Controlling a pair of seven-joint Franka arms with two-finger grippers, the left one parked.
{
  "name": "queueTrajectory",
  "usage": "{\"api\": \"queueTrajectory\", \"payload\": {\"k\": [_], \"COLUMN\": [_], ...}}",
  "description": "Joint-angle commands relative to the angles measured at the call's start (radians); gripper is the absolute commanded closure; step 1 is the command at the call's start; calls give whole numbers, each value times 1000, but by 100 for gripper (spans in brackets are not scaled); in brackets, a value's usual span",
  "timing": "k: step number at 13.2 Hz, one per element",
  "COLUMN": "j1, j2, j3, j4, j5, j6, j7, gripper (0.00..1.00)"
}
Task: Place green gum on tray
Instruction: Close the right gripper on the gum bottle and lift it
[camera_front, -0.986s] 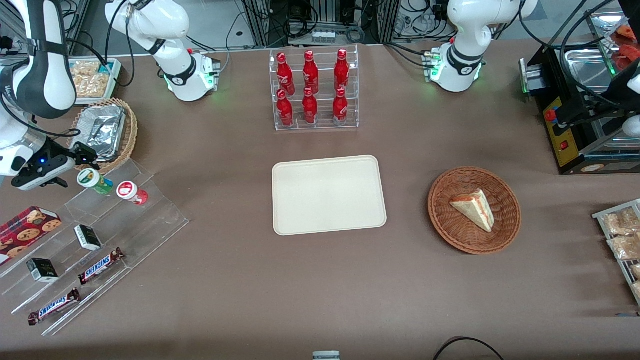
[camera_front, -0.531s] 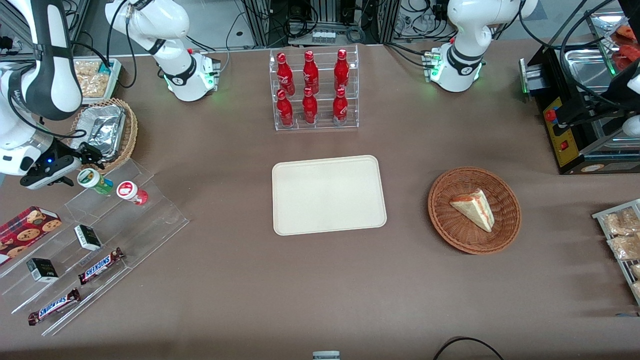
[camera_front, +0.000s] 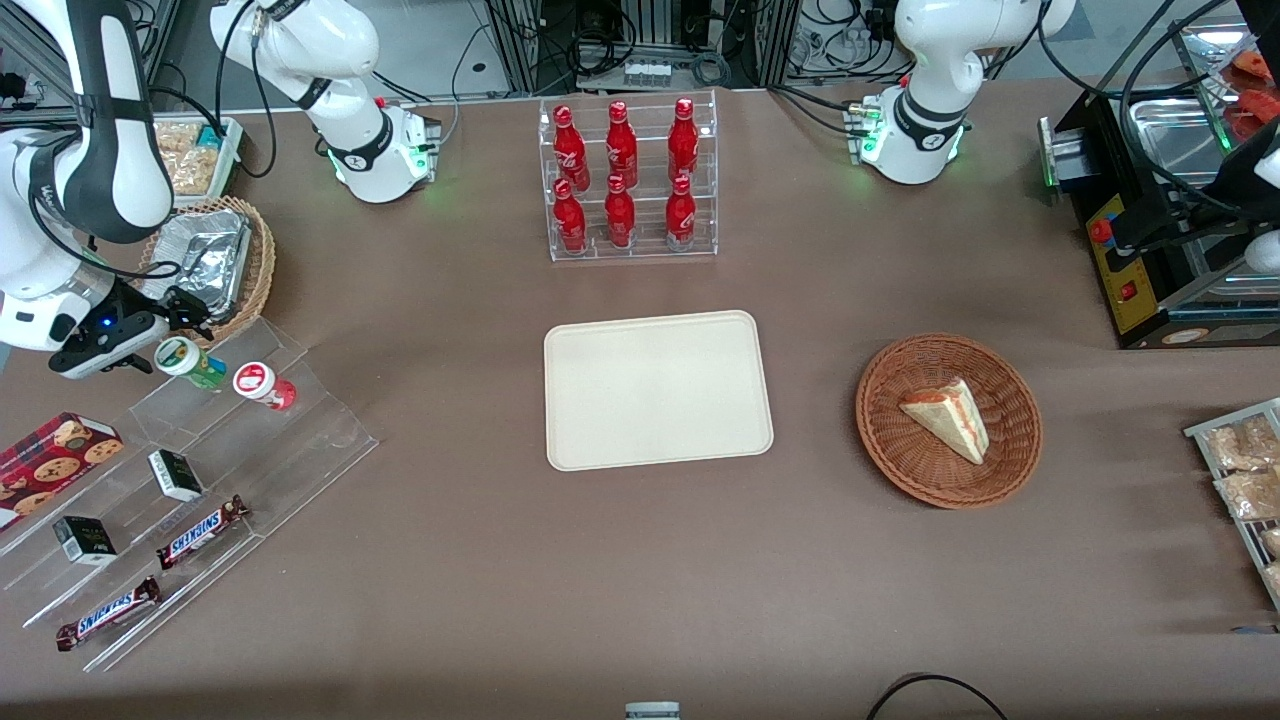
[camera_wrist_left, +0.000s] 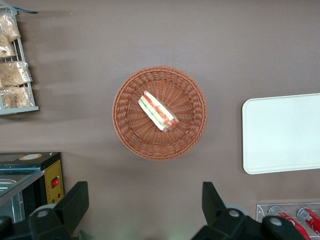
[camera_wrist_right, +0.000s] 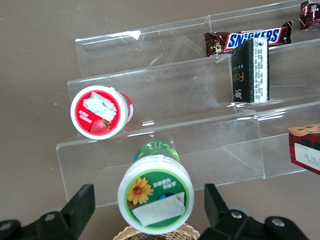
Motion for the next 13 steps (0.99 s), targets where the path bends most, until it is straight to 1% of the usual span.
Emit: {"api": "queueTrajectory", "payload": {"k": [1, 2, 3, 4, 7, 9, 11, 13], "j1": [-5, -5, -4, 1, 4, 5, 10, 47], "j2": [15, 15, 15, 16, 16, 9, 6, 6], "j3": [-3, -3, -3, -3, -3, -2, 5, 5], "j4": [-7, -6, -6, -3, 7, 34, 109, 196], "j5": [6, 6, 6, 6, 8, 10, 10, 10], "j6": [38, 38, 35, 32, 9, -43, -146, -261], "j7": [-25, -39, -39, -39, -31, -31, -25, 25], "gripper": [12, 47, 78, 100, 100, 100, 100, 100]}}
